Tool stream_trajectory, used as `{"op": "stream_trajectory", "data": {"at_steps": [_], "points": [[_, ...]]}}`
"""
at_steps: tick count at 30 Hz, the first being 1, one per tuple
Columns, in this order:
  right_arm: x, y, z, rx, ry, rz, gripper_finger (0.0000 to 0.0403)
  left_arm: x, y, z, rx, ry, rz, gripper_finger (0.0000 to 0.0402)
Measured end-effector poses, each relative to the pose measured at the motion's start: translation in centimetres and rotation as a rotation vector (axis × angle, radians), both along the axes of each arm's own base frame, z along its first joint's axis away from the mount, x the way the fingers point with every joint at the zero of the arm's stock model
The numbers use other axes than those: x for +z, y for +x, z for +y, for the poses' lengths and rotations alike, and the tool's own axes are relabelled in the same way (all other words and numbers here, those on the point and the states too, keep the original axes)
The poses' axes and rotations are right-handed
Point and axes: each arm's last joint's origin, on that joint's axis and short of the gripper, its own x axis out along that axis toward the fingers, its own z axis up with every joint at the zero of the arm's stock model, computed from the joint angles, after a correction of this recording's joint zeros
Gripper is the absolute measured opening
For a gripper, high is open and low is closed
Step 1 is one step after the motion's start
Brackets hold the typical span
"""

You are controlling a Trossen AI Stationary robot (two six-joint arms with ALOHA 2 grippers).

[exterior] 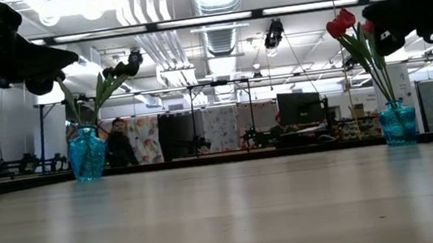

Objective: Sort flowers into vase by color
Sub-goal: Return to Home Position

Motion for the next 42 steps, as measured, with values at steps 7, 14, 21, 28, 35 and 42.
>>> {"op": "stream_trajectory", "data": {"at_steps": [7,14,21,28,35,42], "points": [[-0.76,0.1,-0.39,-0.133,0.001,0.08,0.0009,-0.23,0.1,0.0,0.003,-0.023,0.024,0.0005],[-0.8,0.21,-0.44,-0.149,0.002,0.108,0.0009,-0.48,0.27,-0.01,0.006,-0.088,0.046,0.0005],[-0.79,0.21,-0.44,-0.149,0.002,0.111,0.0009,-0.58,0.38,-0.02,0.007,-0.088,0.059,0.0005],[-0.77,0.2,-0.44,-0.149,0.002,0.111,0.0009,-0.66,0.47,-0.02,0.008,-0.087,0.07,0.0005],[-0.72,0.19,-0.44,-0.15,0.002,0.11,0.0009,-0.74,0.55,-0.03,0.008,-0.086,0.08,0.0005],[-0.72,0.19,-0.44,-0.15,0.002,0.11,0.0009,-0.81,0.61,-0.03,0.009,-0.086,0.089,0.0005]]}}
